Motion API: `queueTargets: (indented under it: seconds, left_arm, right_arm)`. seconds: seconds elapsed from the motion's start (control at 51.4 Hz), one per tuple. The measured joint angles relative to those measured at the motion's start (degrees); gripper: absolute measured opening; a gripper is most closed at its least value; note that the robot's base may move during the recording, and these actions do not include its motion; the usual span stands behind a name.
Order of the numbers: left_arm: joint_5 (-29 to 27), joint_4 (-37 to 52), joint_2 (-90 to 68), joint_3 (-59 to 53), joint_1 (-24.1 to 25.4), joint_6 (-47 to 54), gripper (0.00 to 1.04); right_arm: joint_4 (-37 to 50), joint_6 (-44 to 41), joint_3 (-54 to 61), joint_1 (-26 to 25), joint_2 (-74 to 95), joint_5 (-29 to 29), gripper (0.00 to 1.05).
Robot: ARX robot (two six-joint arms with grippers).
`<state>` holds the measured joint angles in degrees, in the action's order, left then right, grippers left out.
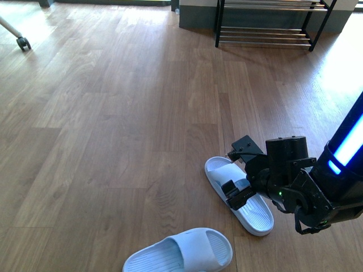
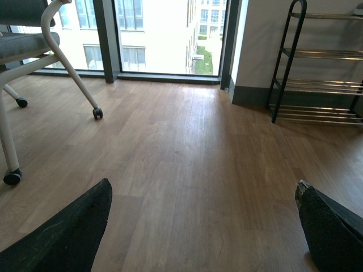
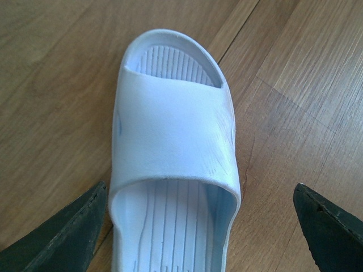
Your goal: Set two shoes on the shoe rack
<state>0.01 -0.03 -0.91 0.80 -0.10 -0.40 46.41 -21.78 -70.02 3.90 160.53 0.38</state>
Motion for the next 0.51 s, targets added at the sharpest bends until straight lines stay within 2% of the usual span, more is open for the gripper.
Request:
queueTargets:
  seconds: [0.506]
  left_arm:
    - [0.0, 0.0, 0.0, 0.0, 0.0, 0.0, 0.95]
  right_arm:
    - [-5.5, -2.0, -12.2, -4.3, 8.3, 1.1, 0.95]
